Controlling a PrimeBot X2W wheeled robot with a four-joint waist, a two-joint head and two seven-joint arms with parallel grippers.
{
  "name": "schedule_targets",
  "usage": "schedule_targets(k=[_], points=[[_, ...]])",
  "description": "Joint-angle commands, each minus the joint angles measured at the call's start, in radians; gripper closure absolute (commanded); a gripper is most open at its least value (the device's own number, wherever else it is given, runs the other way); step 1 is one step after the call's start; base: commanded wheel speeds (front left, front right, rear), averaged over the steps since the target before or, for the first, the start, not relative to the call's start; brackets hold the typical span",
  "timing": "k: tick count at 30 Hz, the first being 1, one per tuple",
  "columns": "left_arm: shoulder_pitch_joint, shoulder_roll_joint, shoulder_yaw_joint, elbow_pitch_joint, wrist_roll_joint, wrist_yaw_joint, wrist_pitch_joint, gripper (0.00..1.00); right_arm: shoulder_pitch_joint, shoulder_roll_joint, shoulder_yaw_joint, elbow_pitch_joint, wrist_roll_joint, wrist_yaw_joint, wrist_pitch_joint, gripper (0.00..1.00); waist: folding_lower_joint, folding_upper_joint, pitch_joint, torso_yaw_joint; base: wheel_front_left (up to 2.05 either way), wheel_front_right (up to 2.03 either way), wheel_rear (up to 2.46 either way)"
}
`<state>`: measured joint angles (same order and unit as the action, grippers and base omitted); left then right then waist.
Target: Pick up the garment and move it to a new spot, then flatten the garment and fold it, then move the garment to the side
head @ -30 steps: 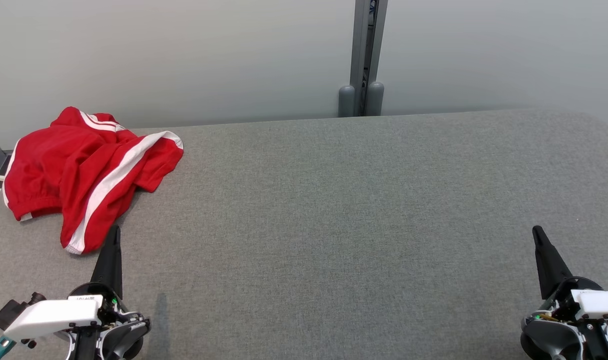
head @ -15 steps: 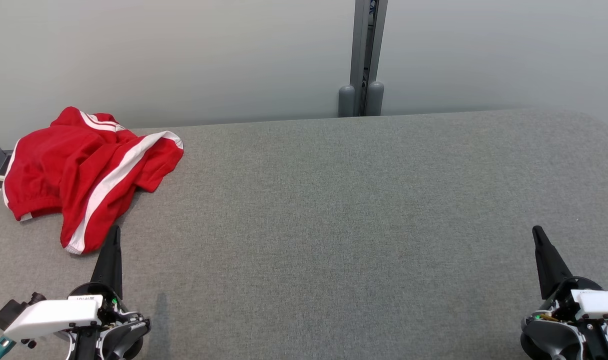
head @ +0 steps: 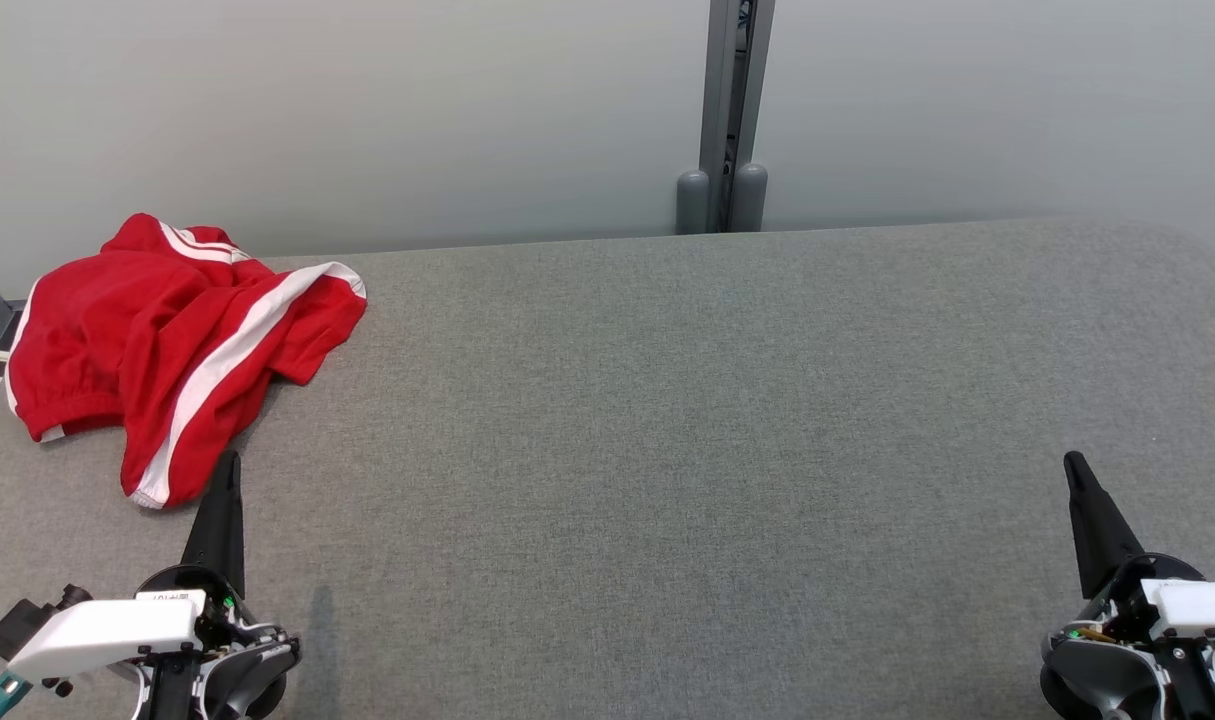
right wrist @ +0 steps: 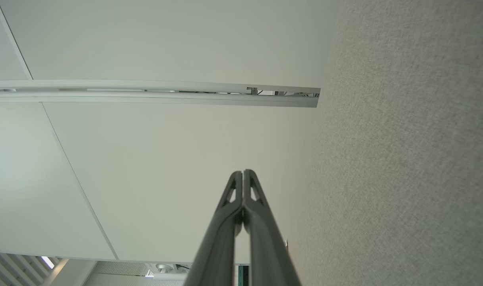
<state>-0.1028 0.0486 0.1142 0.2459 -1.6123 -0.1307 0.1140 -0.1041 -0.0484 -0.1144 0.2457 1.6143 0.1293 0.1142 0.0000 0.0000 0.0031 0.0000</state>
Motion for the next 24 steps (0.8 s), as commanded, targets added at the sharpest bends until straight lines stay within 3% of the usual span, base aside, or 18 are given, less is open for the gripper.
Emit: schedule_targets(k=[1,21,22,24], points=[[-0.013,0.003,0.003,-0.003,-0.001,-0.004,0.003,1.00,-0.010,-0.004,0.000,-0.003,-0.003,0.003,0.002,1.00,0.0000,0.0000,0.000,0.000,0.00,0.00,0.00],[-0.013,0.003,0.003,-0.003,-0.001,-0.004,0.003,1.00,-0.010,-0.004,0.000,-0.003,-0.003,0.003,0.002,1.00,0.0000,0.0000,0.000,0.000,0.00,0.00,0.00],[0.000,0.000,0.000,0.000,0.000,0.000,0.000,0.00,0.000,0.000,0.001,0.000,0.000,0.000,0.000,0.00,0.0000,0.0000,0.000,0.000,0.00,0.00,0.00],[0.015,-0.005,-0.002,0.014,0.000,0.001,-0.001,0.00,0.013,0.007,0.002,0.014,0.000,0.000,-0.001,0.00,0.0000,0.0000,0.000,0.000,0.00,0.00,0.00]])
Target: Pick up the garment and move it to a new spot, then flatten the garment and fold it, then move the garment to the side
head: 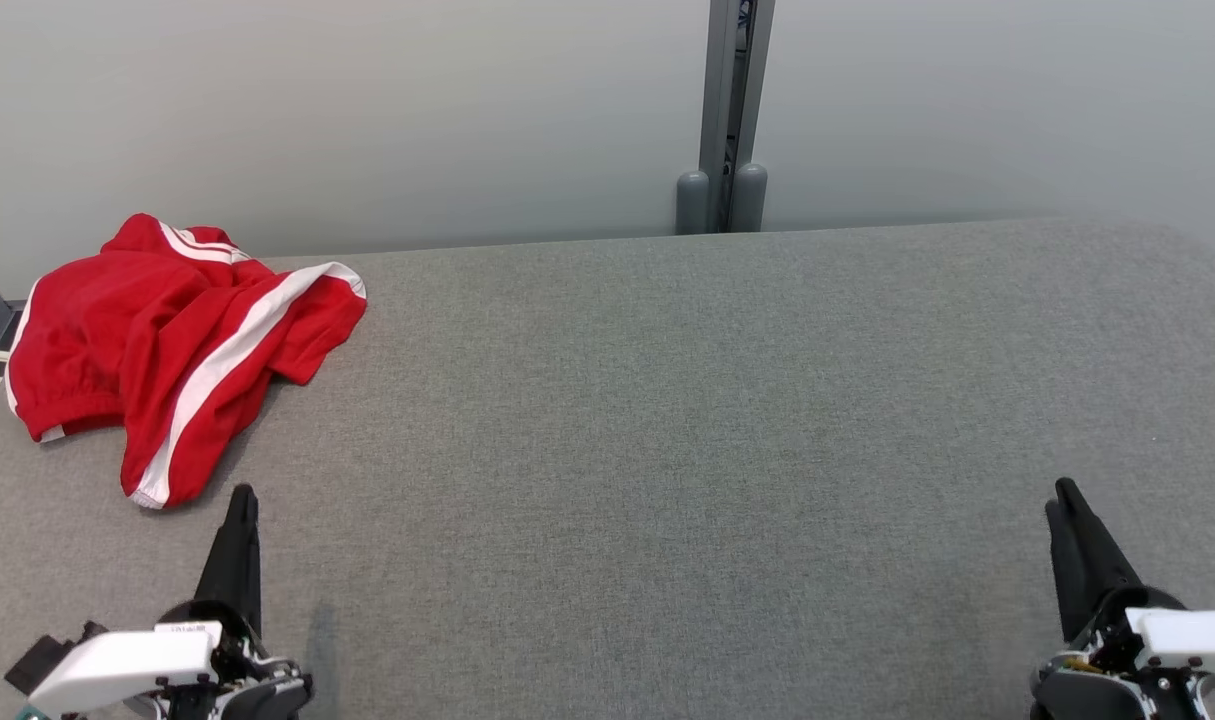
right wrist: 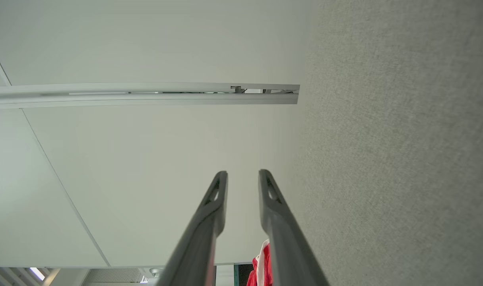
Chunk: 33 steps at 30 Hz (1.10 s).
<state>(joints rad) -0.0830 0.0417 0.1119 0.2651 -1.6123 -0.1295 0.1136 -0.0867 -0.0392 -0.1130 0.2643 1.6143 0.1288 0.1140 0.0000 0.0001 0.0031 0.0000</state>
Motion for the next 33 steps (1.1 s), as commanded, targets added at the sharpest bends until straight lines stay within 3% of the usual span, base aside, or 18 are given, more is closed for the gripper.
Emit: schedule_targets(k=[1,17,33], points=[[0.006,-0.002,-0.002,0.006,0.000,0.000,-0.001,0.00,0.005,0.002,0.001,0.006,0.000,-0.002,-0.001,0.00,0.0000,-0.0001,0.000,0.000,0.00,0.00,0.00],[0.027,-0.001,-0.069,-0.039,0.068,0.007,-0.077,0.00,0.028,0.001,0.040,-0.021,-0.067,-0.002,-0.077,0.00,0.0000,-0.0001,0.000,0.001,0.00,0.00,0.00],[0.020,0.002,-0.133,-0.115,0.331,0.067,-0.143,0.00,0.038,-0.003,0.063,-0.098,-0.354,-0.001,-0.144,0.00,0.0000,-0.0001,-0.001,0.003,0.00,0.00,0.00]])
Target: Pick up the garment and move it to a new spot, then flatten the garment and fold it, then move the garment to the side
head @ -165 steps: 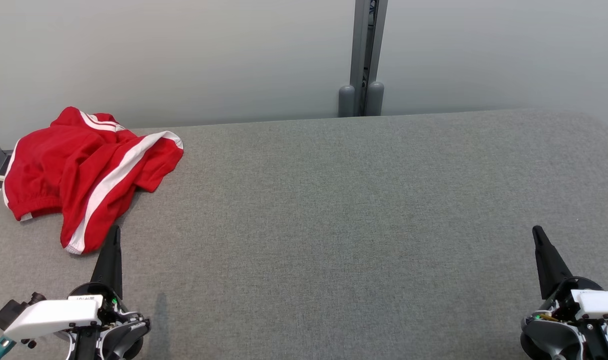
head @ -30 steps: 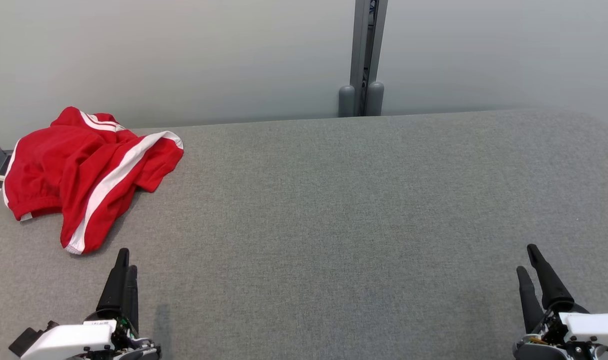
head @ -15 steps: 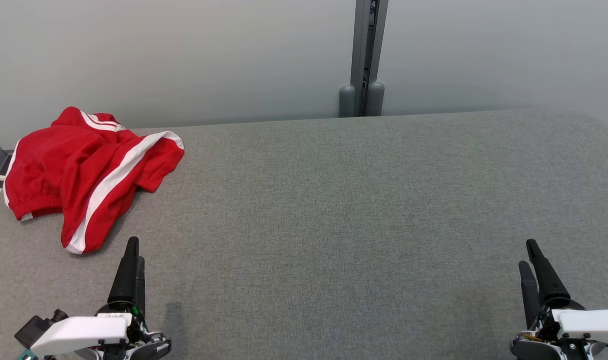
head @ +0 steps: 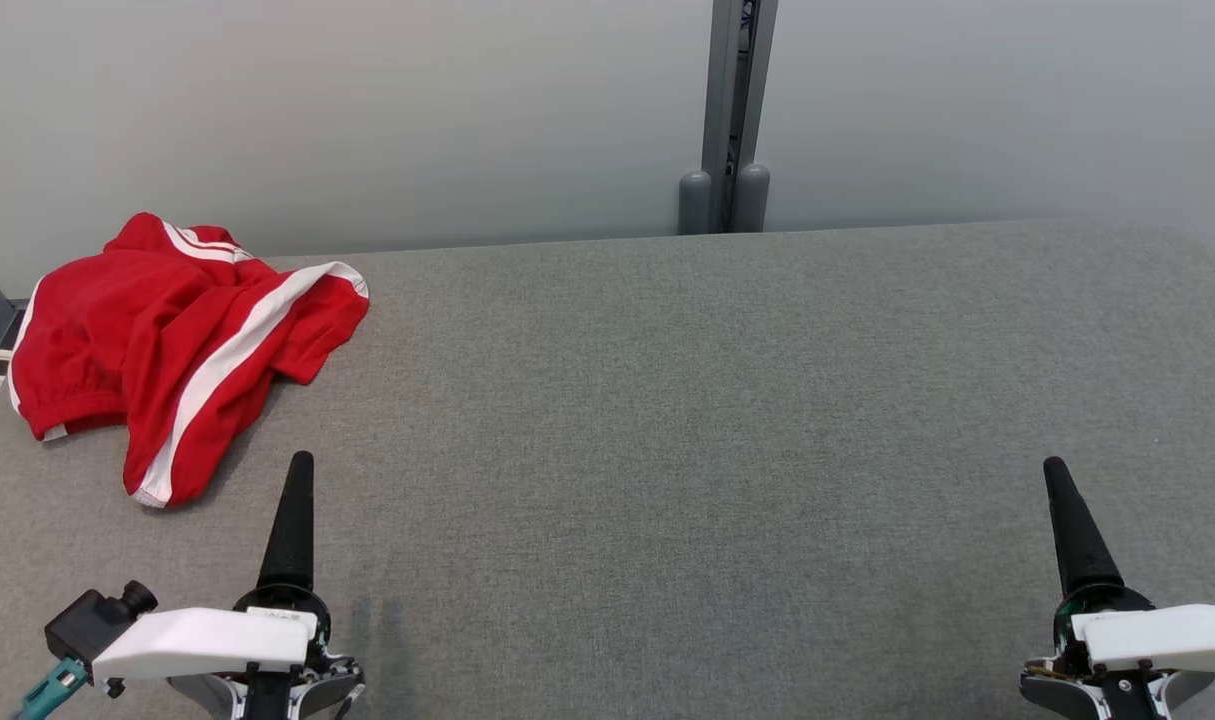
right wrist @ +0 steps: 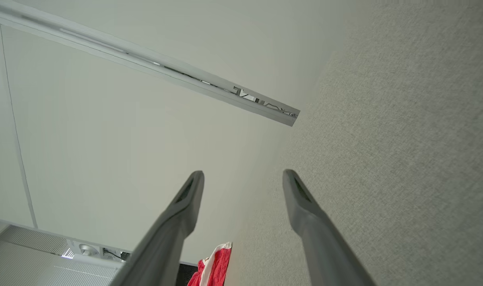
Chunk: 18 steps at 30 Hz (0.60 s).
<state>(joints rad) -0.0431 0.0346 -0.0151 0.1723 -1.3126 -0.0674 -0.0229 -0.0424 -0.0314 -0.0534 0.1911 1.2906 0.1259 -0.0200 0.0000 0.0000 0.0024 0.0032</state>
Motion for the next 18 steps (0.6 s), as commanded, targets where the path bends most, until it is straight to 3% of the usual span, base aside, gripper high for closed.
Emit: schedule_targets(k=[1,18], points=[[-0.019,0.009,-0.010,-0.026,0.054,0.008,-0.010,0.00,-0.005,-0.011,0.008,-0.031,-0.053,0.002,-0.014,0.00,0.0000,0.0000,0.000,0.000,0.00,0.00,0.00],[0.013,0.011,-0.053,-0.065,0.405,0.042,-0.066,0.00,0.024,-0.014,0.051,-0.098,-0.374,0.003,-0.069,0.00,0.0000,0.0000,0.002,0.002,0.00,0.00,0.00]])
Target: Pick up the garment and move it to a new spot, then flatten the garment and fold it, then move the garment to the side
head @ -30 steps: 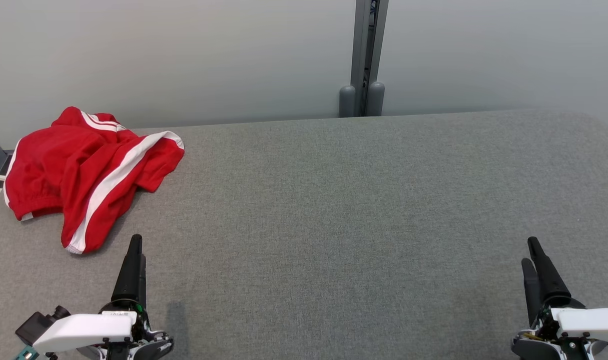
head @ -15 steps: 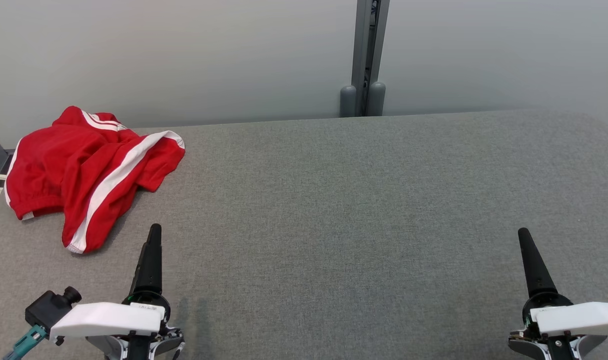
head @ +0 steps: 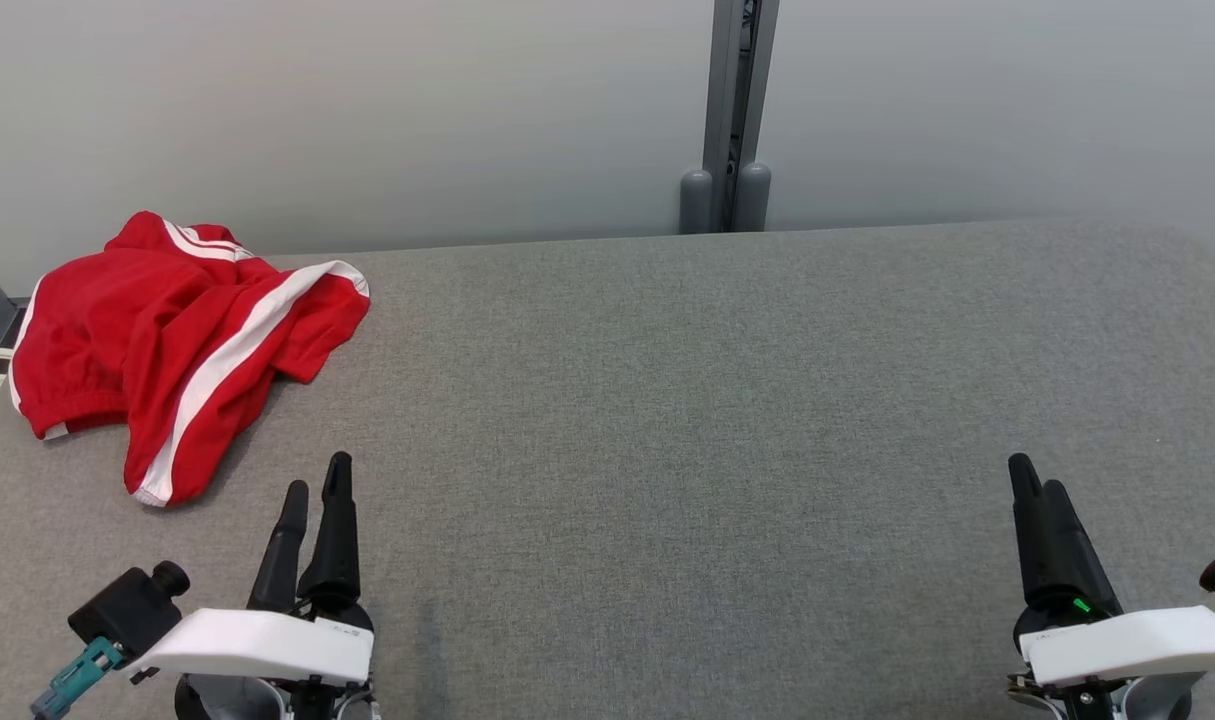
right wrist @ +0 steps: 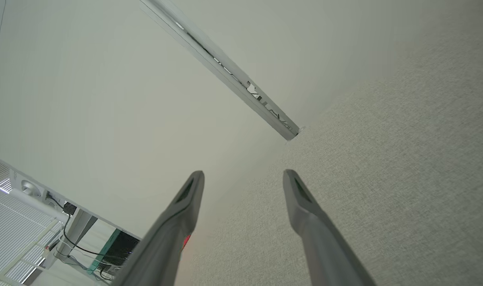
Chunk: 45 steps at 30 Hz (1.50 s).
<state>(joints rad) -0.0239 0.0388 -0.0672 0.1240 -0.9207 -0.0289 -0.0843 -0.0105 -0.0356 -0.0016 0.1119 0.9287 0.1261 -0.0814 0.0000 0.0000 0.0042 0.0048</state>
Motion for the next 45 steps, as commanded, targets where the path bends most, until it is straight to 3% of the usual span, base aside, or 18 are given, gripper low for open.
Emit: schedule_targets(k=[1,7,24,45], points=[[-0.004,0.007,-0.003,-0.018,0.036,0.004,-0.008,0.00,-0.006,-0.010,0.002,-0.020,-0.027,0.003,-0.012,0.00,0.0000,0.0000,0.000,0.000,0.00,0.00,0.00],[0.007,0.008,-0.020,-0.022,0.178,0.011,-0.029,0.00,-0.002,-0.011,0.025,-0.023,-0.127,0.004,-0.033,0.00,0.0000,0.0000,-0.002,0.000,0.00,0.00,0.00],[0.023,0.010,-0.037,-0.012,0.416,0.027,-0.076,0.00,-0.003,-0.013,0.041,-0.020,-0.334,0.005,-0.080,0.00,0.0000,0.0000,-0.007,0.003,0.00,0.00,0.00],[0.040,0.012,-0.027,0.023,0.558,0.044,-0.123,0.00,0.007,-0.016,0.053,-0.011,-0.522,0.006,-0.127,0.00,0.0000,0.0000,-0.015,0.008,0.00,0.00,0.00]])
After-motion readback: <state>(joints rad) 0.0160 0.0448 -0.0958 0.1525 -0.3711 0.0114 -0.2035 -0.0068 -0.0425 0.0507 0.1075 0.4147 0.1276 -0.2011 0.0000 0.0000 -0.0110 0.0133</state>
